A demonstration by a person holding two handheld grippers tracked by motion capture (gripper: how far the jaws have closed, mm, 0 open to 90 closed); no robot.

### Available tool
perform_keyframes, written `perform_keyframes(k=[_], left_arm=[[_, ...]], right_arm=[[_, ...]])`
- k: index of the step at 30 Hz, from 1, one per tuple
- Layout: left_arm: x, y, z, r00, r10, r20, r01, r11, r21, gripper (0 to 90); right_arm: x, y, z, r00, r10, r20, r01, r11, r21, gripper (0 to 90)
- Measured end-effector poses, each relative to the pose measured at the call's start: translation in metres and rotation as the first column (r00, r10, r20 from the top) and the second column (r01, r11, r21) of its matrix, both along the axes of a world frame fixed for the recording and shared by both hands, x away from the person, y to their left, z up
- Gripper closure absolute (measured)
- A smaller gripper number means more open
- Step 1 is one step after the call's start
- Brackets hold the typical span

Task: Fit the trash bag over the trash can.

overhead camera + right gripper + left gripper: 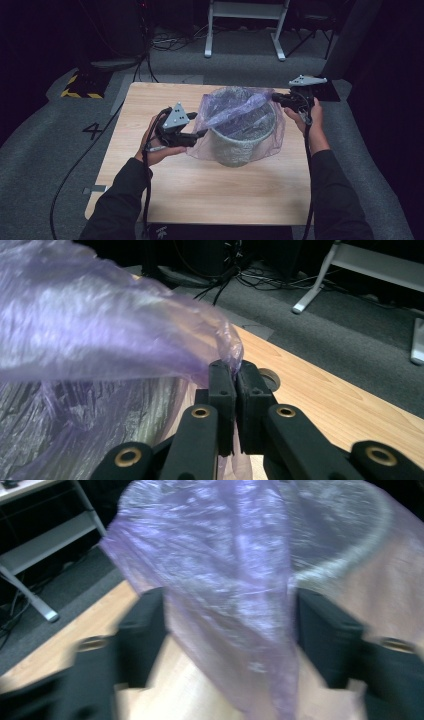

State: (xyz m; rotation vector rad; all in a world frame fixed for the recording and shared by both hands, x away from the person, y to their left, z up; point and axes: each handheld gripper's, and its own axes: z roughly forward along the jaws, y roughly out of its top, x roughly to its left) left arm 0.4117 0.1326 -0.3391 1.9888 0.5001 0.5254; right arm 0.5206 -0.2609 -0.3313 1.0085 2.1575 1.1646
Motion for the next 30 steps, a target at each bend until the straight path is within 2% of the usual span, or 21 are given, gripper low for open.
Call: perform_keyframes(k=[1, 2, 3, 5, 7, 11, 14, 15, 17, 18, 21, 24, 25, 26, 27, 29, 30], left_arm=[[0.004, 0.0, 0.001, 0.9999, -0.01, -0.001, 0.01, 0.9999, 0.004, 55.8], [0.009, 0.0, 0.003, 0.9999, -0.015, 0.002, 0.015, 0.9998, 0.015, 59.5], [0.012, -0.001, 0.003, 0.9999, -0.004, 0.011, 0.004, 0.9998, 0.02, 65.4], [0.019, 0.0, 0.006, 0.9998, -0.022, 0.0, 0.022, 0.9994, -0.029, 72.3], [0.023, 0.0, 0.009, 1.0, -0.007, 0.006, 0.007, 0.9989, -0.047, 80.6], [0.035, 0.001, 0.014, 0.9988, 0.048, 0.005, -0.048, 0.9949, -0.089, 88.4], [0.045, 0.002, 0.014, 0.9958, 0.09, -0.015, -0.091, 0.9904, -0.104, 89.4], [0.05, 0.004, 0.013, 0.9946, 0.098, -0.035, -0.101, 0.9889, -0.109, 89.4], [0.06, 0.006, 0.008, 0.989, 0.128, -0.075, -0.136, 0.9835, -0.119, 89.5], [0.066, 0.007, 0.004, 0.983, 0.154, -0.099, -0.165, 0.9799, -0.112, 89.6], [0.081, 0.008, -0.007, 0.969, 0.19, -0.158, -0.209, 0.9715, -0.112, 89.6], [0.097, 0.009, -0.021, 0.951, 0.213, -0.224, -0.245, 0.9611, -0.127, 89.6], [0.1, 0.009, -0.024, 0.9481, 0.211, -0.238, -0.247, 0.9596, -0.134, 89.6], [0.106, 0.009, -0.029, 0.9421, 0.208, -0.263, -0.251, 0.9573, -0.143, 89.5], [0.109, 0.008, -0.033, 0.9369, 0.22, -0.272, -0.264, 0.9546, -0.138, 89.5], [0.115, 0.006, -0.039, 0.9324, 0.22, -0.287, -0.269, 0.9523, -0.144, 89.5], [0.118, 0.004, -0.043, 0.9293, 0.227, -0.292, -0.274, 0.9522, -0.134, 89.5]], right_arm=[[0.001, 0.001, -0.001, 1.0, 0.003, -0.001, -0.003, 1.0, -0.008, 86.9], [0.002, 0.001, -0.003, 1.0, 0.004, -0.002, -0.004, 1.0, -0.014, 86.9], [0.003, 0.001, -0.005, 0.9999, 0.013, -0.003, -0.013, 1.0, -0.01, 87.0], [0.004, 0.002, -0.007, 0.9999, 0.012, -0.004, -0.012, 1.0, -0.022, 87.6], [0.005, 0.002, -0.009, 0.9999, 0.01, -0.006, -0.01, 1.0, -0.027, 88.0], [0.009, -0.001, -0.011, 0.9999, -0.013, -0.007, 0.013, 1.0, -0.027, 88.8], [0.012, -0.003, -0.014, 0.9994, -0.027, -0.023, 0.026, 0.999, -0.033, 89.1], [0.013, -0.003, -0.016, 0.9992, -0.03, -0.026, 0.029, 0.999, -0.034, 89.2], [0.016, -0.003, -0.02, 0.9987, -0.032, -0.04, 0.03, 0.999, -0.039, 89.4], [0.016, -0.003, -0.021, 0.9986, -0.031, -0.043, 0.029, 0.999, -0.042, 89.5], [0.019, 0.0, -0.027, 0.9977, -0.022, -0.064, 0.019, 0.999, -0.051, 89.8], [0.022, 0.004, -0.033, 0.9964, -0.006, -0.084, 0.002, 0.999, -0.055, 89.9], [0.023, 0.005, -0.035, 0.9958, -0.001, -0.092, -0.004, 0.999, -0.052, 90.0], [0.023, 0.006, -0.036, 0.995, 0.002, -0.1, -0.007, 0.999, -0.048, 90.0], [0.024, 0.007, -0.038, 0.9945, 0.008, -0.104, -0.013, 0.999, -0.045, 89.9], [0.026, 0.008, -0.041, 0.9927, 0.013, -0.12, -0.018, 0.999, -0.044, 90.0], [0.026, 0.009, -0.042, 0.9919, 0.018, -0.125, -0.024, 0.999, -0.042, 90.0]])
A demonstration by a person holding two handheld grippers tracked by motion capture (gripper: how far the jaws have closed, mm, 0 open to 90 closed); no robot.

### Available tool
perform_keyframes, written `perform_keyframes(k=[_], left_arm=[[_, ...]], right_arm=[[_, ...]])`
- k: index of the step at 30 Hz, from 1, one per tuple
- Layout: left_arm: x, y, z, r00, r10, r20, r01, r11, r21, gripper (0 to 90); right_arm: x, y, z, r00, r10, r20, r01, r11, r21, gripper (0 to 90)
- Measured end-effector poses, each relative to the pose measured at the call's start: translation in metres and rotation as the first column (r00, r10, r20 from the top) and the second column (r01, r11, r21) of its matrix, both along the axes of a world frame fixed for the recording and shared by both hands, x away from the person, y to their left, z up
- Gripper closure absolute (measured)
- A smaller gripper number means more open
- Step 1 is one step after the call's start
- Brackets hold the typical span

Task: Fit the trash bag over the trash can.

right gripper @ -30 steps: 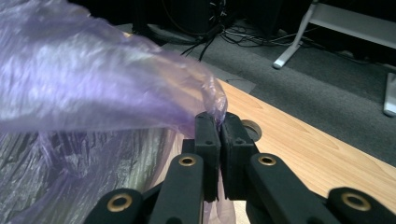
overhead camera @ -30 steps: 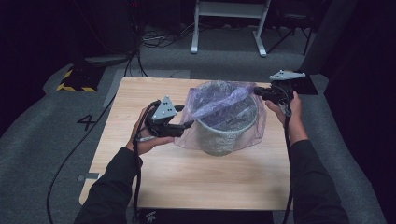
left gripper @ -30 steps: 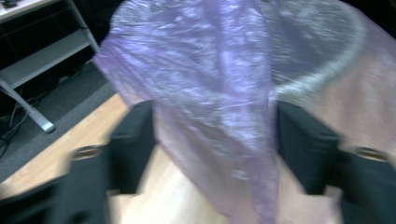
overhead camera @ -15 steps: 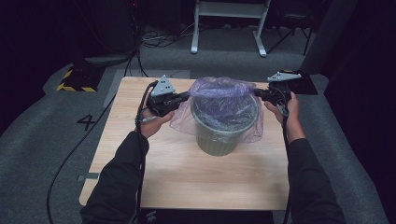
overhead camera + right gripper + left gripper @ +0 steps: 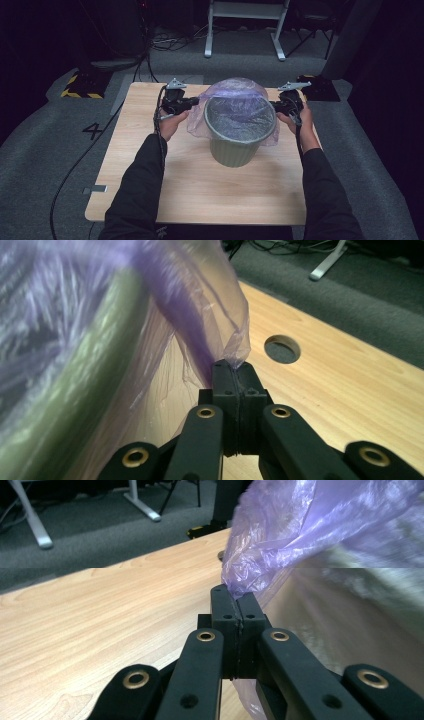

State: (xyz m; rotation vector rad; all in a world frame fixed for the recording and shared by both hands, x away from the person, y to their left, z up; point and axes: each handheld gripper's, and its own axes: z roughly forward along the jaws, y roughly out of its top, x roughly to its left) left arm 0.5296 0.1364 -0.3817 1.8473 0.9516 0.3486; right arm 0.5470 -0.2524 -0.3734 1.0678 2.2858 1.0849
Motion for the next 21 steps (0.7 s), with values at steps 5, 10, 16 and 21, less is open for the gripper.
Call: perform_keyframes(k=[5, 10, 16, 21], left_arm=[[0.01, -0.01, -0.015, 0.9985, 0.005, -0.054, -0.004, 0.9998, 0.019, 89.5], [0.011, -0.02, -0.025, 0.9936, -0.025, -0.11, 0.034, 0.9958, 0.085, 89.3], [-0.006, -0.005, -0.02, 0.9986, -0.024, -0.047, 0.026, 0.9987, 0.043, 73.0], [-0.03, 0.015, -0.006, 0.9984, -0.033, 0.045, 0.034, 0.9994, -0.011, 41.9]], right_arm=[[0.003, 0.003, -0.011, 0.9976, 0.034, -0.06, -0.034, 0.999, 0.011, 89.9], [0.0, 0.004, -0.024, 0.9928, 0.058, -0.104, -0.059, 0.998, -0.011, 89.5], [-0.012, -0.008, -0.022, 0.9969, 0.054, -0.057, -0.053, 0.999, 0.011, 84.9], [-0.022, -0.024, -0.015, 0.9995, 0.032, 0.0, -0.032, 0.998, 0.049, 74.6]])
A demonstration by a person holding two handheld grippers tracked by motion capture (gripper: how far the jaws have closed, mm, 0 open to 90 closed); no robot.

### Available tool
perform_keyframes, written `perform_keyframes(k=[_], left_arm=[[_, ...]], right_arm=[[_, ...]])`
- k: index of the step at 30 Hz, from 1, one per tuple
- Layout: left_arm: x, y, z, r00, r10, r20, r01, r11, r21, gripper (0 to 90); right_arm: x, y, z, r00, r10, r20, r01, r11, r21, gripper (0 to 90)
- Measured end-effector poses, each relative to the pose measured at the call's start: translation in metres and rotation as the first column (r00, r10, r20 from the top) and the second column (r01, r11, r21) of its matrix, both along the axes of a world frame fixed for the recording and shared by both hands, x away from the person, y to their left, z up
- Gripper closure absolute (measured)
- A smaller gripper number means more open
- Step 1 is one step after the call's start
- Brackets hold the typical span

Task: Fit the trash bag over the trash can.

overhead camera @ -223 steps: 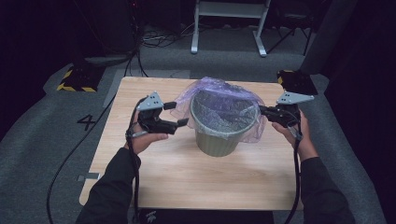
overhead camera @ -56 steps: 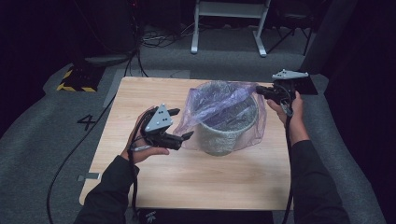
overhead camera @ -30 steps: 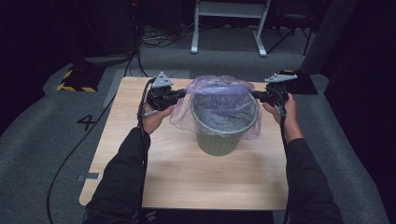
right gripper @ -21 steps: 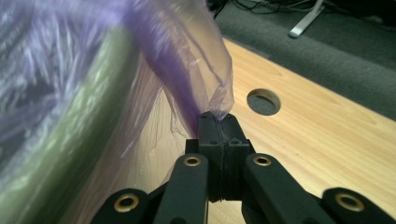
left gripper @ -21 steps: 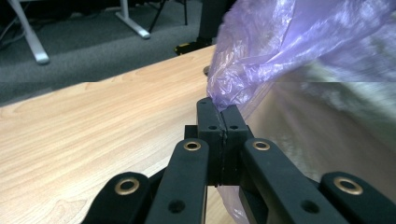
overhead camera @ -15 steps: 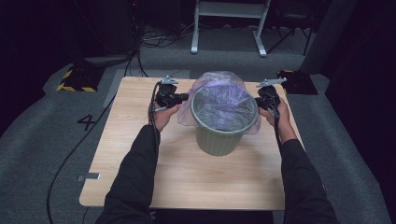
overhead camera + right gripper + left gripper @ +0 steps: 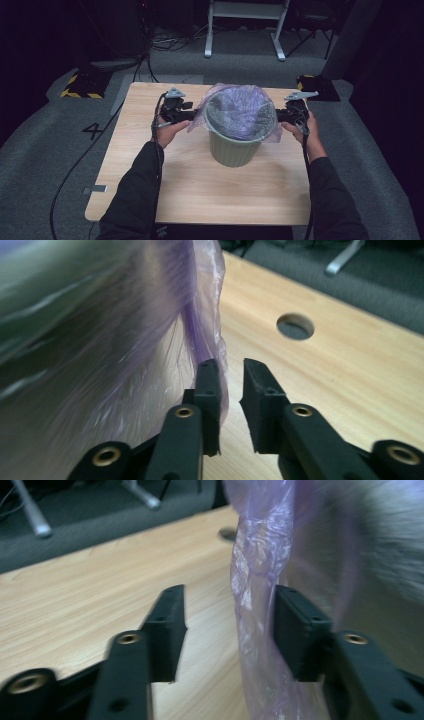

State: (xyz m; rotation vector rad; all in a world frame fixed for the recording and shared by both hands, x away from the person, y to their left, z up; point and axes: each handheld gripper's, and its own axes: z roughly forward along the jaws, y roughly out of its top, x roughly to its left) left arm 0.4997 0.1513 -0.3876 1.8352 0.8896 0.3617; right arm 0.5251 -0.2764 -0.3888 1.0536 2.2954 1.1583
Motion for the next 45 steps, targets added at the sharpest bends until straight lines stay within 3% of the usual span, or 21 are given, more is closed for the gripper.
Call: perform_keyframes(k=[1, 4, 6, 7, 8, 9, 10, 13, 17, 22, 26, 28, 31, 33, 35, 36, 40, 42, 45], left_arm=[[-0.006, 0.004, 0.003, 0.9996, -0.002, 0.027, 0.002, 0.9999, -0.012, 36.4], [-0.023, 0.016, 0.013, 0.996, -0.025, 0.086, 0.029, 0.9985, -0.045, 32.1], [-0.032, 0.02, 0.02, 0.9903, -0.082, 0.112, 0.092, 0.9927, -0.078, 27.8], [-0.037, 0.019, 0.024, 0.9861, -0.097, 0.135, 0.107, 0.9922, -0.064, 26.5], [-0.042, 0.019, 0.027, 0.9789, -0.137, 0.152, 0.148, 0.9867, -0.067, 21.1], [-0.048, 0.018, 0.03, 0.9679, -0.19, 0.165, 0.205, 0.9758, -0.077, 18.6], [-0.052, 0.017, 0.031, 0.9629, -0.207, 0.173, 0.222, 0.9723, -0.072, 16.7], [-0.068, 0.01, 0.031, 0.9462, -0.264, 0.187, 0.27, 0.9629, -0.004, 15.6], [-0.081, 0.001, 0.027, 0.9359, -0.309, 0.17, 0.298, 0.9506, 0.088, 15.6], [-0.083, -0.005, 0.023, 0.9395, -0.306, 0.153, 0.285, 0.9472, 0.148, 20.0], [-0.077, -0.008, 0.017, 0.9463, -0.298, 0.126, 0.279, 0.949, 0.146, 24.9], [-0.075, -0.01, 0.015, 0.9462, -0.3, 0.121, 0.281, 0.9474, 0.153, 26.1], [-0.072, -0.014, 0.011, 0.9483, -0.296, 0.116, 0.276, 0.948, 0.158, 32.8], [-0.069, -0.017, 0.009, 0.9531, -0.28, 0.116, 0.258, 0.9504, 0.174, 44.5], [-0.067, -0.018, 0.007, 0.9492, -0.291, 0.119, 0.269, 0.947, 0.176, 55.5], [-0.067, -0.018, 0.006, 0.9509, -0.283, 0.125, 0.259, 0.9491, 0.179, 66.6], [-0.068, -0.017, 0.004, 0.9451, -0.291, 0.149, 0.267, 0.9501, 0.162, 89.6], [-0.07, -0.017, 0.002, 0.9409, -0.302, 0.153, 0.279, 0.9474, 0.158, 89.8], [-0.076, -0.016, -0.001, 0.9342, -0.321, 0.156, 0.295, 0.9403, 0.171, 89.9]], right_arm=[[-0.002, -0.003, 0.001, 0.9999, -0.014, 0.007, 0.014, 1.0, 0.01, 72.0], [-0.007, -0.014, 0.007, 0.9984, -0.036, 0.044, 0.034, 0.998, 0.047, 67.9], [-0.009, -0.019, 0.01, 0.9965, -0.059, 0.059, 0.056, 0.997, 0.05, 64.3], [-0.01, -0.021, 0.012, 0.9963, -0.06, 0.063, 0.056, 0.997, 0.056, 61.5], [-0.01, -0.023, 0.014, 0.9956, -0.067, 0.066, 0.064, 0.997, 0.051, 57.5], [-0.012, -0.024, 0.016, 0.9943, -0.077, 0.074, 0.074, 0.996, 0.047, 57.1], [-0.015, -0.026, 0.019, 0.9941, -0.068, 0.084, 0.062, 0.995, 0.072, 55.4], [-0.027, -0.028, 0.03, 0.9919, -0.025, 0.125, 0.012, 0.995, 0.103, 47.5], [-0.049, -0.032, 0.044, 0.9827, 0.042, 0.18, -0.057, 0.995, 0.082, 37.8], [-0.085, -0.032, 0.048, 0.9571, 0.164, 0.239, -0.188, 0.979, 0.081, 29.1], [-0.111, -0.017, 0.037, 0.9343, 0.251, 0.253, -0.26, 0.966, 0.002, 24.1], [-0.119, -0.01, 0.032, 0.9278, 0.27, 0.258, -0.273, 0.962, -0.025, 22.6], [-0.125, 0.0, 0.024, 0.9264, 0.267, 0.265, -0.263, 0.963, -0.052, 22.6], [-0.126, 0.006, 0.017, 0.9304, 0.252, 0.266, -0.241, 0.968, -0.075, 28.9], [-0.125, 0.011, 0.01, 0.9325, 0.242, 0.269, -0.227, 0.97, -0.086, 43.4], [-0.125, 0.013, 0.007, 0.9327, 0.239, 0.27, -0.221, 0.971, -0.094, 54.8], [-0.127, 0.015, 0.0, 0.9269, 0.252, 0.278, -0.235, 0.968, -0.093, 81.9], [-0.129, 0.014, -0.001, 0.9257, 0.253, 0.281, -0.242, 0.967, -0.075, 88.5], [-0.134, 0.01, -0.002, 0.9226, 0.263, 0.283, -0.261, 0.964, -0.045, 90.0]])
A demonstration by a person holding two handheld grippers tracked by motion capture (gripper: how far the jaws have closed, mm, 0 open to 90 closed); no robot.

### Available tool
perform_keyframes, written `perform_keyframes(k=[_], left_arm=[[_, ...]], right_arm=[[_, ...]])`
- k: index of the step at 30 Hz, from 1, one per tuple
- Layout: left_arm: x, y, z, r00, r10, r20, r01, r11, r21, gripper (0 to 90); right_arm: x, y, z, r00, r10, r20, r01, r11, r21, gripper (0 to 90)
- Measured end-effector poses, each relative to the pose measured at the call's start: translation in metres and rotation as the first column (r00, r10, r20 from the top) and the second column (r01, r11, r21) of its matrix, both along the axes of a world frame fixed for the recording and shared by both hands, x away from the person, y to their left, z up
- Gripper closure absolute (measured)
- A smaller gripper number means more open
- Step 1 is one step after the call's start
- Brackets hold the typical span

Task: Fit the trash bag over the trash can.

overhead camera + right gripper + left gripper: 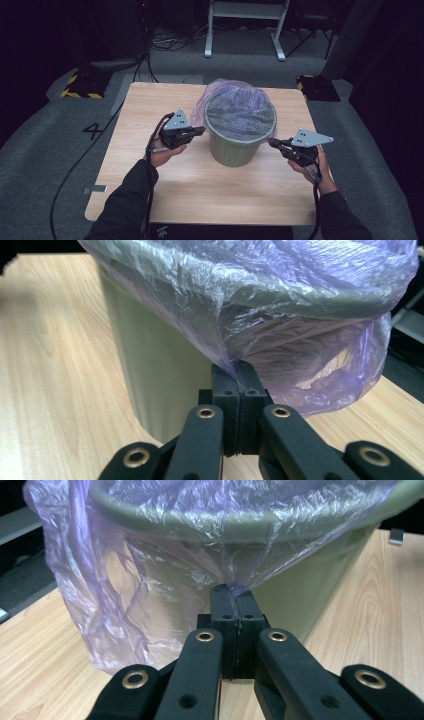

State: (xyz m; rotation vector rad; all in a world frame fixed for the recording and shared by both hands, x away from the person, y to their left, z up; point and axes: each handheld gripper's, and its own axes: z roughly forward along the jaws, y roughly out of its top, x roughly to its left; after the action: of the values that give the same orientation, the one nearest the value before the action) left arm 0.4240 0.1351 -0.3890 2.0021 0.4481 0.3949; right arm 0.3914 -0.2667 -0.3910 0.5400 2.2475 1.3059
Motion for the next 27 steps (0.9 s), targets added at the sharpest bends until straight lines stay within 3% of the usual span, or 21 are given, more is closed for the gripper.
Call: perform_keyframes(k=[7, 9, 12, 15, 18, 21, 25, 27], left_arm=[[-0.018, 0.003, -0.012, 0.9978, -0.066, 0.001, 0.066, 0.9976, 0.023, 90.0], [-0.024, 0.003, -0.019, 0.9963, -0.086, -0.002, 0.086, 0.9948, 0.054, 90.0], [-0.027, 0.002, -0.028, 0.9954, -0.093, -0.023, 0.095, 0.9911, 0.094, 90.0], [-0.025, 0.002, -0.039, 0.9926, -0.107, -0.057, 0.113, 0.9878, 0.107, 90.0], [-0.024, -0.002, -0.052, 0.9894, -0.119, -0.084, 0.131, 0.9788, 0.158, 90.0], [-0.023, -0.007, -0.065, 0.9887, -0.106, -0.106, 0.128, 0.9666, 0.222, 90.0], [-0.015, -0.006, -0.078, 0.986, -0.078, -0.147, 0.113, 0.9632, 0.244, 89.9], [-0.013, -0.005, -0.082, 0.986, -0.059, -0.156, 0.096, 0.9654, 0.242, 89.9]], right_arm=[[-0.012, -0.005, -0.018, 0.9973, 0.054, -0.05, -0.056, 0.998, -0.043, 90.0], [-0.013, -0.007, -0.025, 0.9947, 0.069, -0.076, -0.074, 0.996, -0.057, 90.0], [-0.012, -0.007, -0.038, 0.9893, 0.075, -0.125, -0.087, 0.991, -0.097, 90.0], [-0.007, -0.006, -0.047, 0.9855, 0.06, -0.158, -0.083, 0.987, -0.138, 90.0], [-0.001, -0.007, -0.054, 0.9803, 0.038, -0.194, -0.07, 0.984, -0.163, 90.0], [0.006, -0.009, -0.061, 0.9717, 0.01, -0.236, -0.053, 0.983, -0.175, 90.0], [0.015, -0.01, -0.07, 0.9499, -0.03, -0.311, -0.029, 0.982, -0.185, 90.0], [0.018, -0.01, -0.073, 0.9404, -0.051, -0.336, -0.018, 0.98, -0.199, 90.0]])
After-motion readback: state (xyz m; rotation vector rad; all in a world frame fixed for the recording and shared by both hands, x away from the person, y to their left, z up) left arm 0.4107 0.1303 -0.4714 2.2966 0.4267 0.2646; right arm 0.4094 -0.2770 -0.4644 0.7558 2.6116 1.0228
